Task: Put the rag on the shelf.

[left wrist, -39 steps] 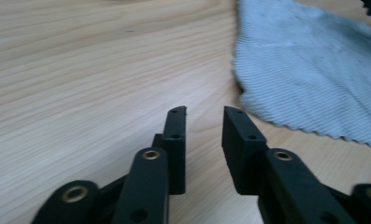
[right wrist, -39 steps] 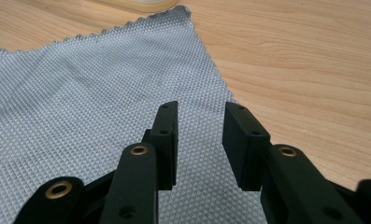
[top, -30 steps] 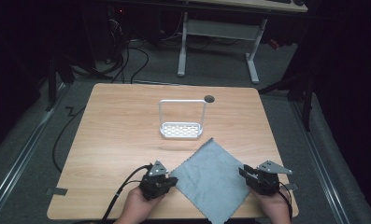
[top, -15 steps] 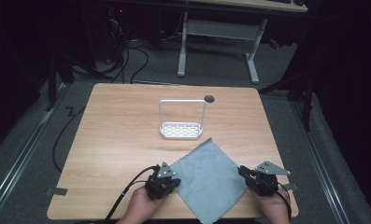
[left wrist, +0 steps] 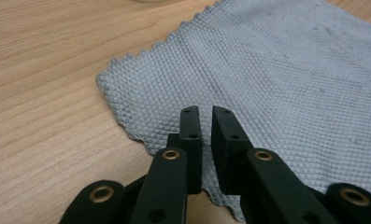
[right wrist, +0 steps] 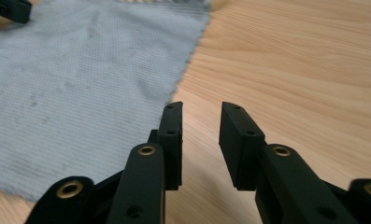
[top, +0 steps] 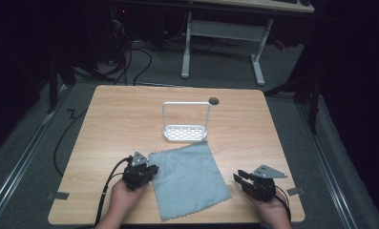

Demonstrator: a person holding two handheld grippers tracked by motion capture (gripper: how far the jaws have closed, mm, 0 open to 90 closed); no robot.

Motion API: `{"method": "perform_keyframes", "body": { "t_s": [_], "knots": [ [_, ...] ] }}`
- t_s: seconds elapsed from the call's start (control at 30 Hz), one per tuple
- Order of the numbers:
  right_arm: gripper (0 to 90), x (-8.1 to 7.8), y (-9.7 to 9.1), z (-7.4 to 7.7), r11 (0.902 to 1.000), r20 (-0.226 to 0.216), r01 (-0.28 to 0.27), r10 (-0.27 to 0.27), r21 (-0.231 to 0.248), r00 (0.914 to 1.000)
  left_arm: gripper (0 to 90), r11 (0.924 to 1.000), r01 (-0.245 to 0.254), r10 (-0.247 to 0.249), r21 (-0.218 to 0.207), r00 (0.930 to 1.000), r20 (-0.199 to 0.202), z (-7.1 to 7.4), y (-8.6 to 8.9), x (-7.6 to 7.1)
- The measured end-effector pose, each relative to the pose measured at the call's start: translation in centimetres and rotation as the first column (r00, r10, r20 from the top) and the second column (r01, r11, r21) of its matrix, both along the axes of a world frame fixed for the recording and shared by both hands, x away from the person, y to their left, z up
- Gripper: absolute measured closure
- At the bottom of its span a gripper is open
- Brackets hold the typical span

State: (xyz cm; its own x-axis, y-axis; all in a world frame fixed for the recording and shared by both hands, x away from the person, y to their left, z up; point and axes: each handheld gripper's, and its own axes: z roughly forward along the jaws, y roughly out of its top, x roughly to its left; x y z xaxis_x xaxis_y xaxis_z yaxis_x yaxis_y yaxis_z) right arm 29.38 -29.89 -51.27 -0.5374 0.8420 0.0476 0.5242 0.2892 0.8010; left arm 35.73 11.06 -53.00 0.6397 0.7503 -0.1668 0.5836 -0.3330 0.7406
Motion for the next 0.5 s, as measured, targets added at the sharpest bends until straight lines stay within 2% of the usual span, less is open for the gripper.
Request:
{"method": "perform_keyframes", "body": {
  "t_s": [0.07, 0.1, 0.13, 0.17, 0.2, 0.23, 0.27, 0.3, 0.33, 0.4, 0.43, 0.47, 0.5],
  "knots": [
    [75.7, 0.2, 0.5, 0.1, 1.0000, 0.000, -0.006, 0.006, 0.004, 1.0000, 83.6, 0.9996, 0.012, -0.012, -0.025, 0.9998, 0.015, 0.5, -0.2, -0.6],
    [81.4, 1.0, 1.7, 0.3, 0.9994, -0.003, -0.034, 0.034, 0.004, 0.9994, 84.2, 0.9991, 0.027, -0.026, -0.032, 0.9993, 0.025, 0.8, -0.4, -0.9],
    [83.7, 1.6, 2.4, 0.5, 0.9994, -0.008, -0.035, 0.035, -0.005, 0.9994, 84.5, 0.9983, 0.052, -0.051, -0.027, 0.9980, 0.036, 1.2, -0.9, -1.5],
    [86.8, 2.2, 3.1, 0.6, 0.9987, -0.014, -0.051, 0.051, -0.003, 0.9986, 85.1, 0.9974, 0.063, -0.062, -0.035, 0.9978, 0.020, 1.3, -1.1, -1.6],
    [89.3, 2.8, 3.8, 0.6, 0.9974, -0.012, -0.069, 0.069, -0.019, 0.9975, 85.2, 0.9974, 0.063, -0.062, -0.035, 0.9978, 0.020, 1.3, -1.1, -1.6],
    [90.0, 3.5, 4.7, 0.5, 0.9957, -0.005, -0.076, 0.076, -0.052, 0.9971, 86.5, 0.9962, 0.073, -0.073, -0.048, 0.9973, -0.003, 1.3, -1.2, -1.8],
    [90.0, 4.3, 5.4, 0.4, 0.9942, -0.012, -0.078, 0.077, -0.074, 0.9969, 87.6, 0.9927, 0.105, -0.108, -0.059, 0.9933, -0.042, 1.0, -1.6, -2.0],
    [90.0, 5.2, 6.1, 0.1, 0.9925, -0.022, -0.076, 0.074, -0.096, 0.9970, 88.8, 0.9927, 0.105, -0.108, -0.059, 0.9933, -0.042, 1.0, -1.6, -2.0],
    [90.0, 6.1, 6.6, -0.2, 0.9912, -0.035, -0.076, 0.072, -0.109, 0.9968, 89.5, 0.9899, 0.138, -0.140, -0.031, 0.9887, -0.055, 0.7, -2.2, -2.4],
    [90.0, 7.7, 7.3, -0.6, 0.9899, -0.070, -0.075, 0.066, -0.121, 0.9953, 90.0, 0.9872, 0.159, -0.159, -0.006, 0.9853, -0.062, 0.4, -2.7, -2.6],
    [90.0, 7.7, 7.3, -0.6, 0.9899, -0.070, -0.075, 0.066, -0.121, 0.9953, 90.0, 0.9872, 0.159, -0.159, -0.006, 0.9853, -0.062, 0.4, -2.7, -2.6],
    [90.0, 8.7, 7.8, -1.0, 0.9878, -0.098, -0.073, 0.059, -0.138, 0.9934, 90.0, 0.9868, 0.162, -0.162, -0.006, 0.9848, -0.063, 0.1, -2.8, -2.4],
    [90.0, 8.7, 7.8, -1.0, 0.9878, -0.098, -0.073, 0.059, -0.138, 0.9934, 90.0, 0.9868, 0.162, -0.162, -0.006, 0.9848, -0.063, 0.1, -2.8, -2.4]
  ]
}}
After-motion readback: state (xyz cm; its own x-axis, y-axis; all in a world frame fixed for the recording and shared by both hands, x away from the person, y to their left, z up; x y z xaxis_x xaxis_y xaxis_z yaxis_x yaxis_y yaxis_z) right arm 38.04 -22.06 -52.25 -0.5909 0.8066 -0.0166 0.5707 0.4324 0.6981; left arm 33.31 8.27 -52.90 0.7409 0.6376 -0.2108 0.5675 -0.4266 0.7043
